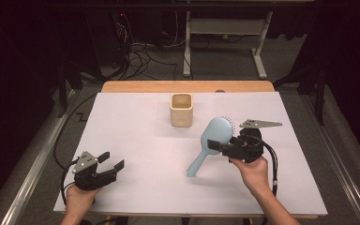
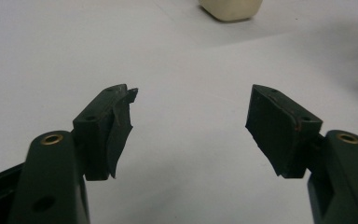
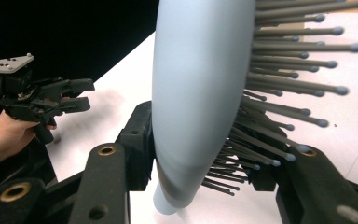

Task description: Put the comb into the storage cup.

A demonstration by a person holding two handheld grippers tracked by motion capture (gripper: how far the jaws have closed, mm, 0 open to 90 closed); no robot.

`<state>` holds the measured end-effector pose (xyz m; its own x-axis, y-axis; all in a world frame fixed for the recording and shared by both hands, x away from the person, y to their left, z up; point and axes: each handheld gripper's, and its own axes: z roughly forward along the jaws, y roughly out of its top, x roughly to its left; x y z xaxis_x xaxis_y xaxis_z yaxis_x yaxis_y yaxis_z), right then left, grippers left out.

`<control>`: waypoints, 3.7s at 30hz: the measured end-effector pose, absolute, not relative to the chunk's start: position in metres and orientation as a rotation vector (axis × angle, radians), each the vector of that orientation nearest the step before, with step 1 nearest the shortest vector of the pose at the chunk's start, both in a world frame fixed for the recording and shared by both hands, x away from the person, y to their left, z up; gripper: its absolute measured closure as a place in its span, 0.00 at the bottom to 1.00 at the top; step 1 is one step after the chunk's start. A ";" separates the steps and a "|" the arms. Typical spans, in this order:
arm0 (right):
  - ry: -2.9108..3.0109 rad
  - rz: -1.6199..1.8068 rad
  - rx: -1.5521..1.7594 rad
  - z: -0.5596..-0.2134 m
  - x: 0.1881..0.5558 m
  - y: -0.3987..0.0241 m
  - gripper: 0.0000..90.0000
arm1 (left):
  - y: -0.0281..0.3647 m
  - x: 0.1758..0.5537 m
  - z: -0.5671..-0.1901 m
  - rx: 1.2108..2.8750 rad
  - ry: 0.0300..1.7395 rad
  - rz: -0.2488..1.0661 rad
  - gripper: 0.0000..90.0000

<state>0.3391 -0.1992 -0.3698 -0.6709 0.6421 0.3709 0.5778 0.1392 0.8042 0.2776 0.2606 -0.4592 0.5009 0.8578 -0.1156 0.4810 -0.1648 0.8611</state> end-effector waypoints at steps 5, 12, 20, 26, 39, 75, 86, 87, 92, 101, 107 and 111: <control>2.315 1.567 1.244 -0.366 0.342 -0.200 0.59 | 0.260 0.279 -0.461 1.813 1.136 0.502 0.36; 2.298 1.570 1.257 -0.363 0.350 -0.202 0.59 | 0.258 0.278 -0.461 1.814 1.130 0.493 0.36; 2.302 1.568 1.261 -0.359 0.357 -0.199 0.59 | 0.258 0.277 -0.461 1.812 1.132 0.491 0.35; 2.305 1.552 1.271 -0.356 0.360 -0.199 0.59 | 0.256 0.278 -0.462 1.819 1.126 0.483 0.35; 2.297 1.527 1.290 -0.348 0.367 -0.200 0.59 | 0.257 0.276 -0.460 1.817 1.118 0.494 0.35; 2.264 1.442 1.303 -0.332 0.382 -0.190 0.59 | 0.256 0.275 -0.460 1.819 1.108 0.503 0.34; 2.233 1.466 1.277 -0.323 0.388 -0.195 0.59 | 0.256 0.275 -0.460 1.821 1.109 0.504 0.34; 2.229 1.474 1.279 -0.322 0.389 -0.195 0.59 | 0.256 0.275 -0.460 1.820 1.108 0.503 0.34; 2.216 1.484 1.291 -0.316 0.393 -0.193 0.59 | 0.256 0.275 -0.460 1.821 1.107 0.504 0.34; 2.193 1.495 1.305 -0.307 0.404 -0.189 0.59 | 0.256 0.276 -0.460 1.825 1.104 0.500 0.34; 2.204 1.479 1.322 -0.306 0.411 -0.186 0.59 | 0.256 0.276 -0.461 1.827 1.105 0.498 0.34; 2.204 1.472 1.329 -0.305 0.415 -0.183 0.59 | 0.256 0.276 -0.461 1.827 1.100 0.496 0.34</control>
<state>0.4150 -0.1835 -0.3053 -0.5855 0.7485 0.3112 0.5741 0.1119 0.8111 0.2760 0.2561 -0.4606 0.5200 0.8470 -0.1106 0.4782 -0.1814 0.8593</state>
